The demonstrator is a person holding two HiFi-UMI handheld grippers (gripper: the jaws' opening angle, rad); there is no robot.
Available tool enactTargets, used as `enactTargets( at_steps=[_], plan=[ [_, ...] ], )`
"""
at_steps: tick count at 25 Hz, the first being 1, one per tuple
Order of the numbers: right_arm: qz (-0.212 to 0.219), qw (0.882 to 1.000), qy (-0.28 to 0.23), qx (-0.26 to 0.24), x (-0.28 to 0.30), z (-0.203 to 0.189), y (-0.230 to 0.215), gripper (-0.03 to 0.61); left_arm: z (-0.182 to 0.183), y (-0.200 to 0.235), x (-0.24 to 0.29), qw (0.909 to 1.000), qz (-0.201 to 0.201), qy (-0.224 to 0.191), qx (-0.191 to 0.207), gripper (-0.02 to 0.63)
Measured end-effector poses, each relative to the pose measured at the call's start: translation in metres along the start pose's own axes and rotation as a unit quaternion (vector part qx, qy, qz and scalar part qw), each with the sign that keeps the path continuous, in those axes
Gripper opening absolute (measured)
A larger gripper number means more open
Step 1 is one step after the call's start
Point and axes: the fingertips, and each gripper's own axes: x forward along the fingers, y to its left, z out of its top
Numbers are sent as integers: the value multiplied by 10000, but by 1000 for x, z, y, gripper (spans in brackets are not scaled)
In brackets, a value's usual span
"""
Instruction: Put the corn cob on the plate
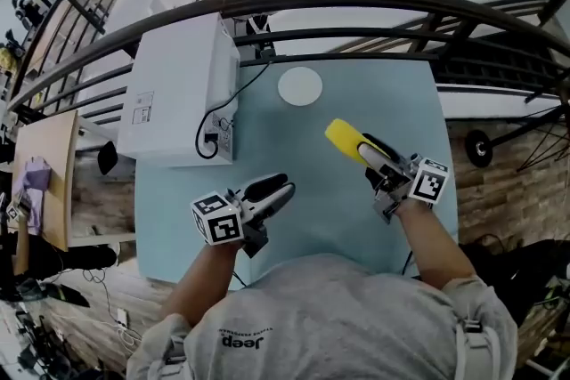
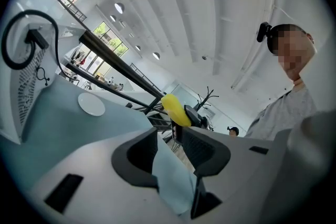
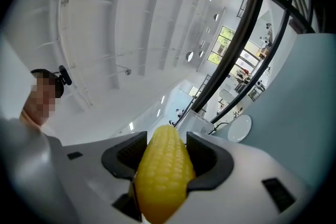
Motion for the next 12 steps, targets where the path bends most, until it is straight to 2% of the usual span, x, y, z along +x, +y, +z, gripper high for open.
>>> enactTargets(
  at_steps=[7,12],
  plan=[
    [-55,9996,262,34,42,5,-46,244,17,44,32,9998,-27,-130,-137,160],
    [-94,9991,413,-40,74,14,-89,244,25,93,54,9992,120,-245,-298,155]
  ],
)
